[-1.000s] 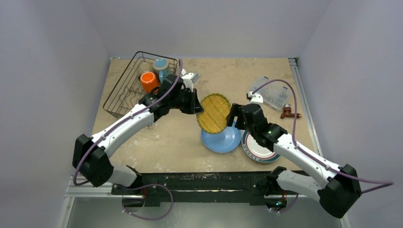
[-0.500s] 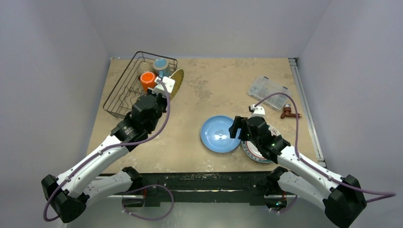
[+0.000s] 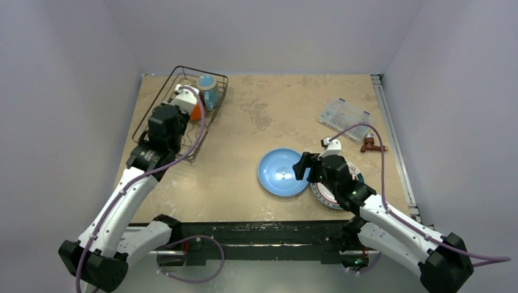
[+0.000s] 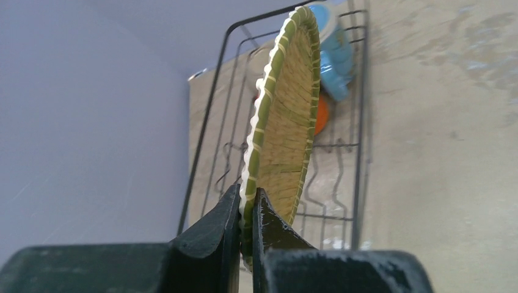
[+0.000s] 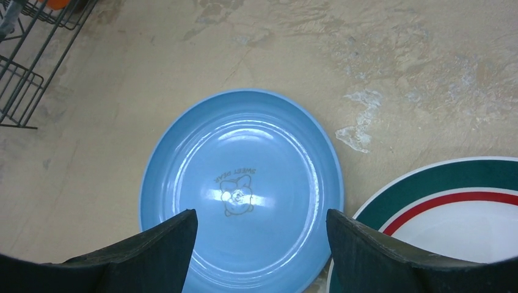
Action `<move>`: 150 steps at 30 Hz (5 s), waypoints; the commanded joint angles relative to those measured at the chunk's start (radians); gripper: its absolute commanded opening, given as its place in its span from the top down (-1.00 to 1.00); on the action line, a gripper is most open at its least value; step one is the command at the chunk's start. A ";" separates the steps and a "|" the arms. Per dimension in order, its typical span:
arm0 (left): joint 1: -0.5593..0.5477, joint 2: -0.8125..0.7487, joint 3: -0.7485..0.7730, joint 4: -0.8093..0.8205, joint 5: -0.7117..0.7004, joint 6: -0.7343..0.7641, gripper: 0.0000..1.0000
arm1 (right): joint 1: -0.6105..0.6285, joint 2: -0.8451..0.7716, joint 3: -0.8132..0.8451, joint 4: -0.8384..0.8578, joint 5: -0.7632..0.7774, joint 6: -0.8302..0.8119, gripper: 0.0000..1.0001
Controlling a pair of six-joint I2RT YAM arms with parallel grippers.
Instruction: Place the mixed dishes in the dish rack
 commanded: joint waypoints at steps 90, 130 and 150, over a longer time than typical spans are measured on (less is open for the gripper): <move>0.712 0.526 0.279 0.001 0.522 -0.033 -0.47 | 0.000 -0.149 -0.069 0.131 -0.097 -0.066 -0.59; -0.042 0.142 0.062 -0.032 0.454 -0.595 -1.00 | 0.054 0.196 0.071 0.073 -0.016 -0.063 -0.59; -0.047 -0.071 0.010 -0.030 0.221 -0.516 -1.00 | 0.617 0.969 0.631 -0.308 0.528 -0.223 -0.15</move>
